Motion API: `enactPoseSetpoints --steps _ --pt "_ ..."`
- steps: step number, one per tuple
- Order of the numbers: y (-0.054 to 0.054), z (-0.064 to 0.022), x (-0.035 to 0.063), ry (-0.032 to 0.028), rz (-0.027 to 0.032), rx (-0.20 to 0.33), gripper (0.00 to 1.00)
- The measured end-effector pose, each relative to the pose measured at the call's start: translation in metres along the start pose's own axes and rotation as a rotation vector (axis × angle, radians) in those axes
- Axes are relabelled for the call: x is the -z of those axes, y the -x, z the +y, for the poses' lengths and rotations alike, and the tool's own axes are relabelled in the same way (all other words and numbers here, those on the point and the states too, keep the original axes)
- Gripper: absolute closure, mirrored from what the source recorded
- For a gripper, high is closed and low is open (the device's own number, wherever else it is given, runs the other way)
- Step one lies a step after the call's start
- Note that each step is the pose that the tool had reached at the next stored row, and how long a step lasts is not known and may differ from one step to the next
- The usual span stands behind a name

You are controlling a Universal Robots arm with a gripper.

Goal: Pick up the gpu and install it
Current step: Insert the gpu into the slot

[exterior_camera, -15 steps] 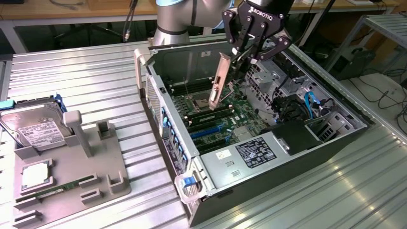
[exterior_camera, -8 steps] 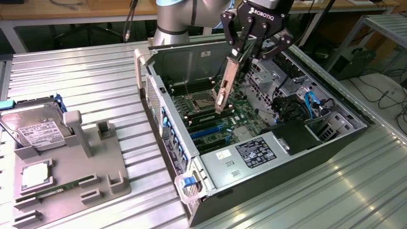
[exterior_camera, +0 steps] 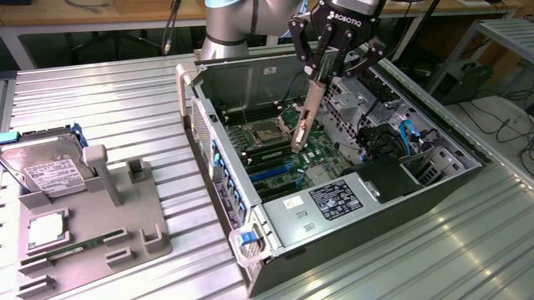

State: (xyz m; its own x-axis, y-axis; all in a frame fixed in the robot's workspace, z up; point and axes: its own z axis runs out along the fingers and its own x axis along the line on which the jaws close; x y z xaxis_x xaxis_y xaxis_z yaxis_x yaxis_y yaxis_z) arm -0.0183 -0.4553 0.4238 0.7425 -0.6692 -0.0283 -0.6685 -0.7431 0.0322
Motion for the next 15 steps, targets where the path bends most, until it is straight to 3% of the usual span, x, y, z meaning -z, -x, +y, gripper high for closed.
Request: enactPoseSetpoints --steps 15 --pt "0.0 0.0 -0.0006 0.0069 0.0078 0.243 0.73"
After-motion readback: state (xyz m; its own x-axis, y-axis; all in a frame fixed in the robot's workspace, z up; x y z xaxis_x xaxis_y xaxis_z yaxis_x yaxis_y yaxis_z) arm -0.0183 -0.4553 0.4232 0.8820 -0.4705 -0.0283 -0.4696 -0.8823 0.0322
